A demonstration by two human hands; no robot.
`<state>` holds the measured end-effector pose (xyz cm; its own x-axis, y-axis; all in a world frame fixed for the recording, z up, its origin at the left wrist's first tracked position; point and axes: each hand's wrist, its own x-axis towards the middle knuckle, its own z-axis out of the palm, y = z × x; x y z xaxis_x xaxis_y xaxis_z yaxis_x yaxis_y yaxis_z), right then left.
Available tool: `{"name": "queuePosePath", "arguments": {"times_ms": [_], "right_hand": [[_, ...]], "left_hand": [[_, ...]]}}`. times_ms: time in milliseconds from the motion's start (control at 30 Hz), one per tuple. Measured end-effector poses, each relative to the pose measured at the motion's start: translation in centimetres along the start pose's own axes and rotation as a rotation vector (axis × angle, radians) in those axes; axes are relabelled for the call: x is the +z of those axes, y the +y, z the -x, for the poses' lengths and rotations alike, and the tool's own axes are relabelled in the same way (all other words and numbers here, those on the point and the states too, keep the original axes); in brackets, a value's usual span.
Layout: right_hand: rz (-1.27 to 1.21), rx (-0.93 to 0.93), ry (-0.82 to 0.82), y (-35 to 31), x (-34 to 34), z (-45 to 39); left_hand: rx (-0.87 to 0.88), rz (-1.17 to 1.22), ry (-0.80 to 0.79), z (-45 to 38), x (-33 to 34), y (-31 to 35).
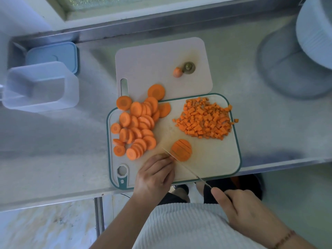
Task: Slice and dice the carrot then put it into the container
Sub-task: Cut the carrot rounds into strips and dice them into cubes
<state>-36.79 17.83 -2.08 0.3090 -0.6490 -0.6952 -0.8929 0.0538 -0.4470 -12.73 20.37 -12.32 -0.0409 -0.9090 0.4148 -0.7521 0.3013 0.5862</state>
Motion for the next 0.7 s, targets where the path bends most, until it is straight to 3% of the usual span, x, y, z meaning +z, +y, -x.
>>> {"name": "queuePosePath", "arguments": {"times_ms": [367, 533, 700], "right_hand": [[0.160, 0.030, 0.013, -1.1, -0.6, -0.4], [0.076, -0.013, 0.054, -2.3, -0.8, -1.6], [-0.052, -0.006, 0.120, 0.8, -2.0, 0.1]], "left_hand": [[0.019, -0.075, -0.007, 0.2, 0.1, -0.1], [0.015, -0.042, -0.020, -0.1, 0.3, 0.0], [0.142, -0.075, -0.117, -1.1, -0.9, -1.1]]}}
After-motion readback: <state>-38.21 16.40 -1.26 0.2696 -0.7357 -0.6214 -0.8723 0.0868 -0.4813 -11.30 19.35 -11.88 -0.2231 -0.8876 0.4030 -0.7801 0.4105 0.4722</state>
